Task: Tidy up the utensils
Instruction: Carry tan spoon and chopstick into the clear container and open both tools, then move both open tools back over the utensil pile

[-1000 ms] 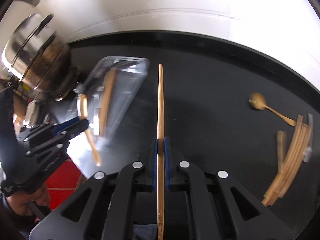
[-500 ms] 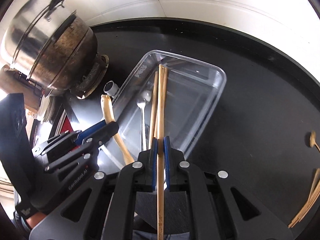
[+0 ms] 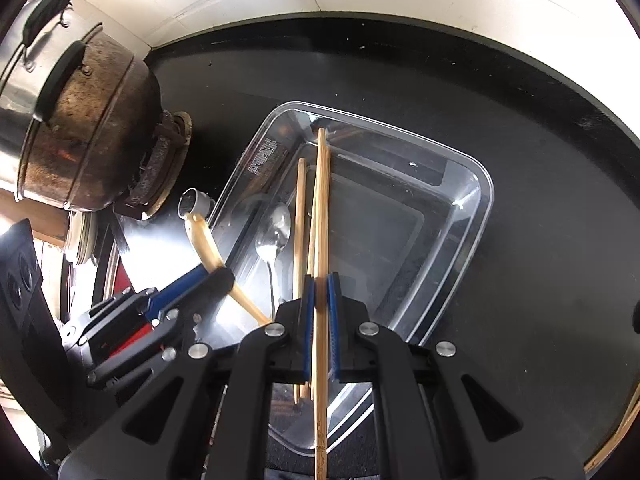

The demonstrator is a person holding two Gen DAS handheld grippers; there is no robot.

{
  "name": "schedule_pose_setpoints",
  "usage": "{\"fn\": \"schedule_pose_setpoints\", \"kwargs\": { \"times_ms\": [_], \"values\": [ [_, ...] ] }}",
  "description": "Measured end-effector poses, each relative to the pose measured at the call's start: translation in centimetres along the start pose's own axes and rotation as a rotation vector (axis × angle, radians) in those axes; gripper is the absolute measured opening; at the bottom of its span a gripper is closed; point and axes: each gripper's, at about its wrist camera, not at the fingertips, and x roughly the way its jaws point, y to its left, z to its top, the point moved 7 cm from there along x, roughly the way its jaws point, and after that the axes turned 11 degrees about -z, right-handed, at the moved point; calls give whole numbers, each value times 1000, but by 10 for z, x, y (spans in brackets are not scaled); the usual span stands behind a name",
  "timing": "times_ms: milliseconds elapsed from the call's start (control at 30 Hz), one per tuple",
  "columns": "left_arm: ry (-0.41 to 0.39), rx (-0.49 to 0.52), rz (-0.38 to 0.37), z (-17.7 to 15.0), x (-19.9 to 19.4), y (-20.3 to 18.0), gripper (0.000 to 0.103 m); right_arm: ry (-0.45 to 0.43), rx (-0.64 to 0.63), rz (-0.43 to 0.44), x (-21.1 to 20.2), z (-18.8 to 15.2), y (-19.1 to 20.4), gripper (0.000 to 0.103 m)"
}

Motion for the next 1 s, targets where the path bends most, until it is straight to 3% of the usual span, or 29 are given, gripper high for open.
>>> {"fn": "schedule_pose_setpoints", "kwargs": {
  "times_ms": [200, 233, 267, 333, 367, 400, 667, 1000],
  "values": [
    [29, 15, -21, 4, 7, 0, 14, 11, 20, 18, 12, 8, 0, 8],
    [24, 16, -15, 5, 6, 1, 20, 17, 35, 30, 13, 10, -1, 8],
    [14, 19, -9, 6, 3, 2, 39, 19, 45, 31, 13, 11, -3, 9],
    [-13, 20, 9, 8, -4, 6, 67, -7, 58, 8, 8, 14, -9, 26],
    [-37, 20, 26, 10, -11, 9, 68, -22, 62, 0, 4, 16, -13, 51],
    [-45, 17, 35, 9, -15, 11, 69, -46, 76, -7, -2, 18, -19, 64],
    [-52, -10, 47, -8, -27, 13, 71, -85, 96, -15, -23, 3, -35, 64],
    [-22, 100, 20, -34, -25, -51, 72, -141, 155, -38, -56, -39, -77, 65]
  ]
}}
